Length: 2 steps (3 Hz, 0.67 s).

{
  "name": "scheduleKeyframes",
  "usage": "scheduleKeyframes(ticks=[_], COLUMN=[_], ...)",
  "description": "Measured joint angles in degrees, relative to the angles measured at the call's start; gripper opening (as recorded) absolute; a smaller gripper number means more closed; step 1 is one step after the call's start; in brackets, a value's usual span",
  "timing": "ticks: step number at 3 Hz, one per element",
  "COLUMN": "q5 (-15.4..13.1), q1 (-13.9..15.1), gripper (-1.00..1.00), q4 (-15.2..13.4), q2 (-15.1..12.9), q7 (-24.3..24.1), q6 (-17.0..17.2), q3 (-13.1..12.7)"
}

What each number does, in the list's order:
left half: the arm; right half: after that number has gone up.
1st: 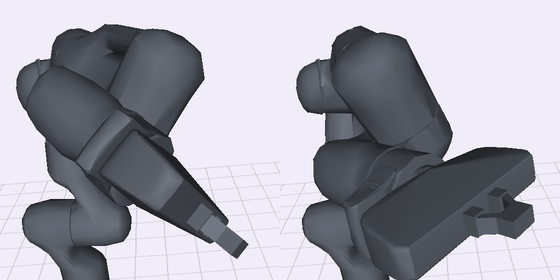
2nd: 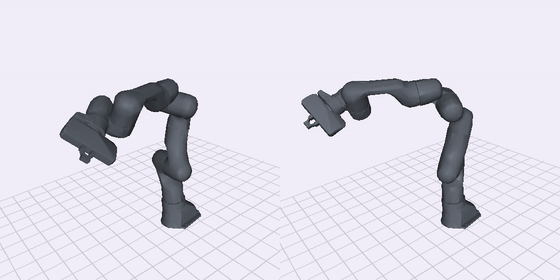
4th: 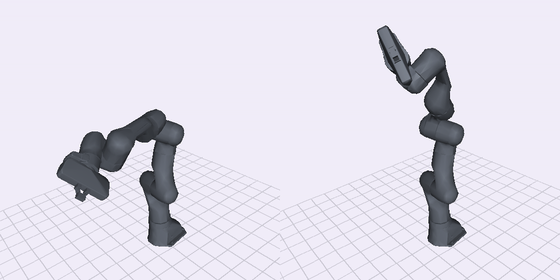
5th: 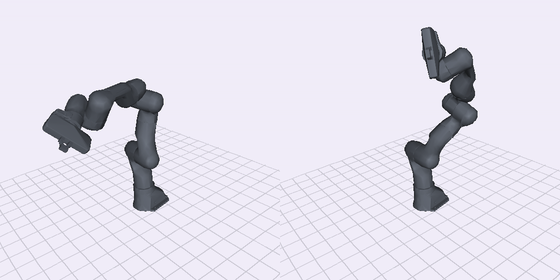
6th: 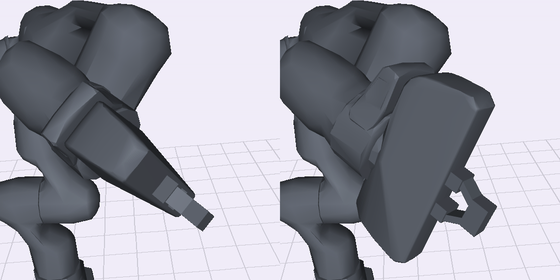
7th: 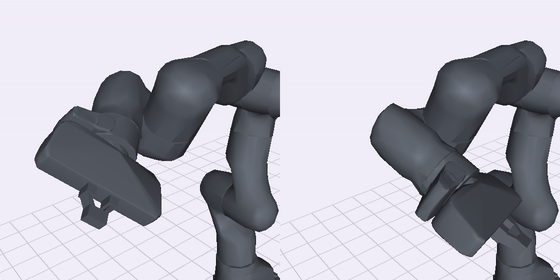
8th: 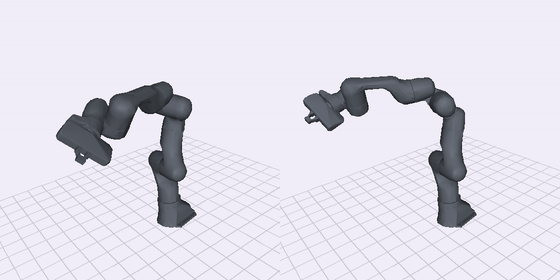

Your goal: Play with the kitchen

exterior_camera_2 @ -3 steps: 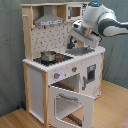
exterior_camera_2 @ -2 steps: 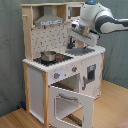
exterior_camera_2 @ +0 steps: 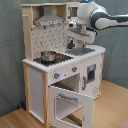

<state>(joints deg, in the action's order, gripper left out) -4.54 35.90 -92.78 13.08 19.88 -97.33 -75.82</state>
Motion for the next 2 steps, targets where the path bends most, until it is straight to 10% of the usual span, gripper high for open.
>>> scheduleKeyframes(ticks=[2], q5=[-4.5], q1=[5.0], gripper=[1.0], q4=[0.8], q2=[-6.3], q7=[3.6], q6=[-0.8], q3=[-6.7])
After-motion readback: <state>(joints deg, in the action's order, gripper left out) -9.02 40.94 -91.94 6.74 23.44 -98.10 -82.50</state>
